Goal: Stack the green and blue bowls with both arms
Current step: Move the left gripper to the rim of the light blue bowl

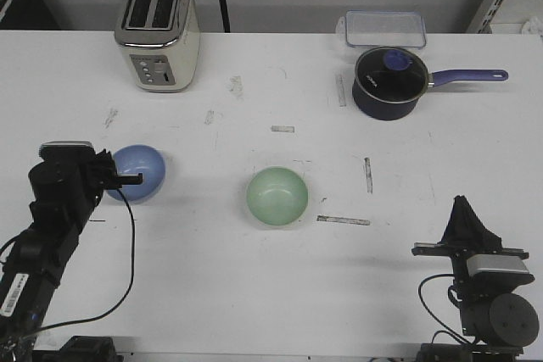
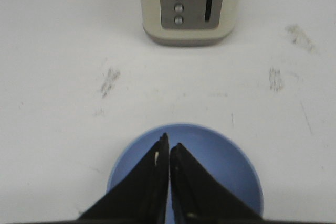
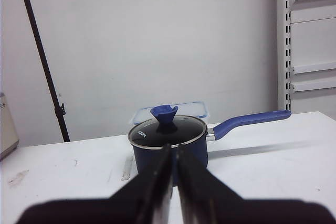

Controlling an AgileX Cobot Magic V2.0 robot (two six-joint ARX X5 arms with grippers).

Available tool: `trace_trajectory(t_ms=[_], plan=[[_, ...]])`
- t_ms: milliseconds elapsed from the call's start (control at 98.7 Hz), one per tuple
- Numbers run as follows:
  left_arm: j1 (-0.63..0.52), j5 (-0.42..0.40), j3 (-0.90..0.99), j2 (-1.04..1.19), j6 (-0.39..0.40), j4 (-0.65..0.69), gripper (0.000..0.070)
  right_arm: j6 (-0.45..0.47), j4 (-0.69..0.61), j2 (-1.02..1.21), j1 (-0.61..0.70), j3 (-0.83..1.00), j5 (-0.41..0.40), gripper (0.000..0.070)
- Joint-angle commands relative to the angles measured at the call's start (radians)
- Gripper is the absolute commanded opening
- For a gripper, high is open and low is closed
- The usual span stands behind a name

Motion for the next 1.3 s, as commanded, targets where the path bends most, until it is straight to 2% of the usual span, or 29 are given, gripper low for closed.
trace_trajectory(t_ms=[0,253,405,628,739,770,851,901,1003,1114,1286], plan=[[0.007,0.010,0.052,0.042,-0.033,-0.050,0.0001,0.005,0.011,-0.002,0.002,0.003,0.000,0.0007],[0.060,0.023,0.215,0.170,-0.262,-0.285,0.0001,0.005,0.011,-0.002,0.002,0.003,0.000,0.0007],[0.119,0.067,0.290,0.227,-0.347,-0.427,0.0001,0.005,0.011,-0.002,0.002,0.003,0.000,0.0007],[0.242,0.292,0.374,0.317,-0.357,-0.583,0.0001,0.005,0.011,-0.002,0.002,0.003,0.000,0.0007],[0.287,0.357,0.383,0.354,-0.356,-0.602,0.0015,0.005,0.011,-0.002,0.002,0.003,0.000,0.0007],[0.297,0.362,0.383,0.364,-0.356,-0.604,0.0045,0.005,0.011,-0.002,0.002,0.003,0.000,0.0007],[0.318,0.362,0.383,0.393,-0.355,-0.608,0.0189,0.005,0.011,-0.002,0.002,0.003,0.000,0.0007],[0.325,0.362,0.383,0.409,-0.353,-0.606,0.0252,0.005,0.011,-0.002,0.002,0.003,0.000,0.0007],[0.328,0.359,0.383,0.439,-0.338,-0.595,0.0271,0.005,0.011,-0.002,0.002,0.003,0.000,0.0007],[0.328,0.359,0.383,0.475,-0.333,-0.586,0.0341,0.005,0.011,-0.002,0.002,0.003,0.000,0.0007],[0.328,0.354,0.383,0.526,-0.330,-0.583,0.0342,0.005,0.011,-0.002,0.002,0.003,0.000,0.0007]])
